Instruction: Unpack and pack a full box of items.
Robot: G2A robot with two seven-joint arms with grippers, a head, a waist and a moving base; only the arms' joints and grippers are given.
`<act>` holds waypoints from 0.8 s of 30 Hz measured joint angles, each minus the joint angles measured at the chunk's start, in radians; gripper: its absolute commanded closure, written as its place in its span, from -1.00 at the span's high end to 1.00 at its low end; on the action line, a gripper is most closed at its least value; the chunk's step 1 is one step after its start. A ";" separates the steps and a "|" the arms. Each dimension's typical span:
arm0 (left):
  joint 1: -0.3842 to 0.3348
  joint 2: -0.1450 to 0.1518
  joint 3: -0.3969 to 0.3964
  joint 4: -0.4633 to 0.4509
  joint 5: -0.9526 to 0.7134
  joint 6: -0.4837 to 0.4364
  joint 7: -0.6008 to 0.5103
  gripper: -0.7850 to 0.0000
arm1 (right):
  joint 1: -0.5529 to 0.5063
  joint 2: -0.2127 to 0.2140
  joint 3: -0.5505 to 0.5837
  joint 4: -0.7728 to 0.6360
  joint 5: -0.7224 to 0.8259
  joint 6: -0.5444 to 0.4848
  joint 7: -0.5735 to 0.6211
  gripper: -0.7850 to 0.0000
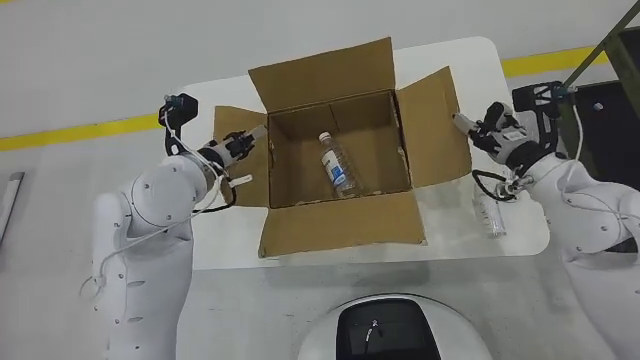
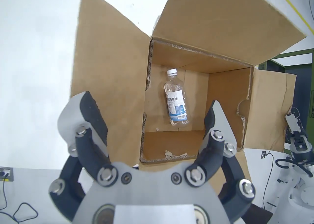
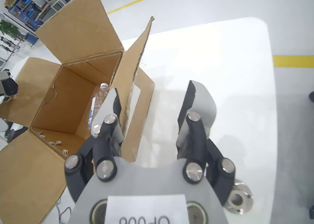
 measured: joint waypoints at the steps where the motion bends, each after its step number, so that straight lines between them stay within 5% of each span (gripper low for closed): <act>1: 0.000 0.001 -0.005 -0.005 0.001 0.002 0.006 1.00 | -0.007 0.003 0.014 -0.019 -0.021 -0.005 0.007 1.00; 9: 0.015 0.009 -0.038 -0.030 0.027 0.003 0.035 1.00 | -0.086 0.037 0.146 -0.159 -0.343 -0.162 0.140 1.00; 24: 0.027 0.011 -0.021 -0.038 0.046 0.007 0.033 1.00 | -0.164 0.038 0.191 -0.179 -0.360 -0.131 0.126 1.00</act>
